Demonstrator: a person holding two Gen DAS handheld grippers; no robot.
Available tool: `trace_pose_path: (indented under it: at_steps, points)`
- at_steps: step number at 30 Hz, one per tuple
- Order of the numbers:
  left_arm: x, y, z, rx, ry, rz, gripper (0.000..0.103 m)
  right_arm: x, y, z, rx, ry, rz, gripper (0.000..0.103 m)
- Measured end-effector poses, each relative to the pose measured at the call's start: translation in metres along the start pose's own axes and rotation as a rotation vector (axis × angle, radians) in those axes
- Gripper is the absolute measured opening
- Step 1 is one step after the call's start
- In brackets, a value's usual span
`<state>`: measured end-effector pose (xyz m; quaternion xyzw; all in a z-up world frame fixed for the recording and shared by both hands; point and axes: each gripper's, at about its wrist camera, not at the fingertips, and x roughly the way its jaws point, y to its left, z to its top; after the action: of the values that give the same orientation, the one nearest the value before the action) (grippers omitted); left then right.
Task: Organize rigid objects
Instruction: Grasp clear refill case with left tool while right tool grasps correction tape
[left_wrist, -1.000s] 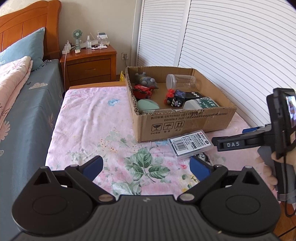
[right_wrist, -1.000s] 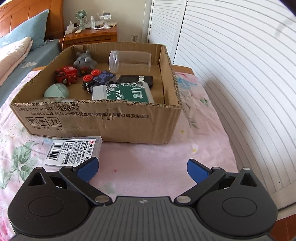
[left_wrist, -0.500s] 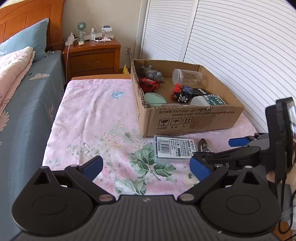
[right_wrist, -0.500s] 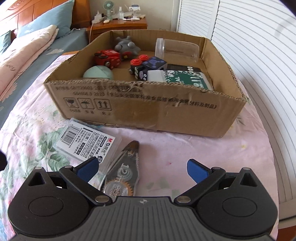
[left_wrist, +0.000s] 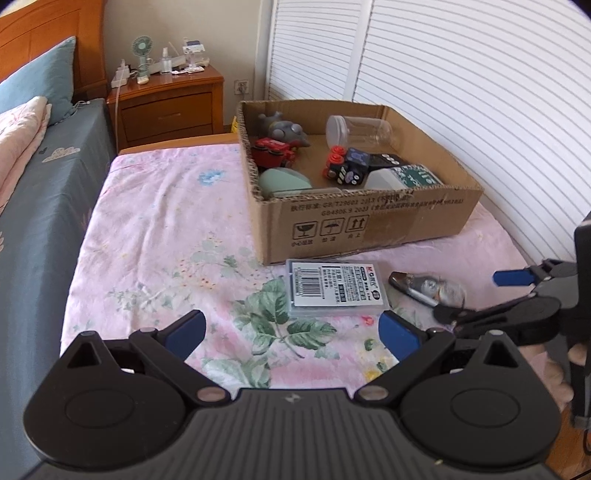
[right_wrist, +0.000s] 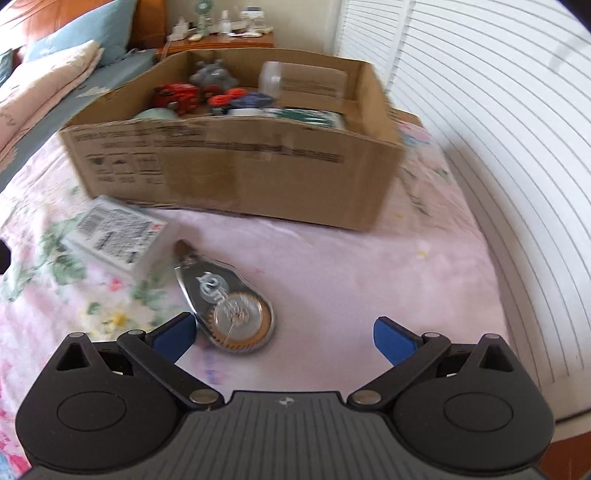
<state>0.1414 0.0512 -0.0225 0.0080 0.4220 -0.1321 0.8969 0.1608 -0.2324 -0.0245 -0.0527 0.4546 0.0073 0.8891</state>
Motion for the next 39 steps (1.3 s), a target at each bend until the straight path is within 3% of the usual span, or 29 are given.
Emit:
trace_pose_path:
  at_steps: [5, 14, 20, 27, 32, 39]
  points:
    - [0.019, -0.012, 0.006, 0.038, 0.037, 0.002, 0.099, 0.008, -0.023, -0.002, 0.093, 0.001, 0.009, 0.103]
    - [0.061, -0.033, 0.018, 0.026, 0.110, -0.034, 0.099, 0.006, -0.030, -0.011, 0.057, -0.055, 0.034, 0.103]
    - [0.085, -0.041, 0.019, 0.048, 0.133, 0.007, 0.099, 0.005, -0.030, -0.013, 0.031, -0.071, 0.055, 0.103]
    - [0.088, -0.042, 0.020, 0.064, 0.084, 0.021, 0.091, 0.004, -0.031, -0.013, 0.026, -0.076, 0.060, 0.103]
    - [0.086, -0.038, 0.017, 0.066, 0.080, 0.024, 0.091, 0.004, -0.030, -0.012, 0.031, -0.068, 0.054, 0.103]
    - [0.076, -0.013, 0.009, -0.003, 0.082, 0.099, 0.091, 0.001, -0.009, -0.011, -0.025, -0.048, 0.103, 0.103]
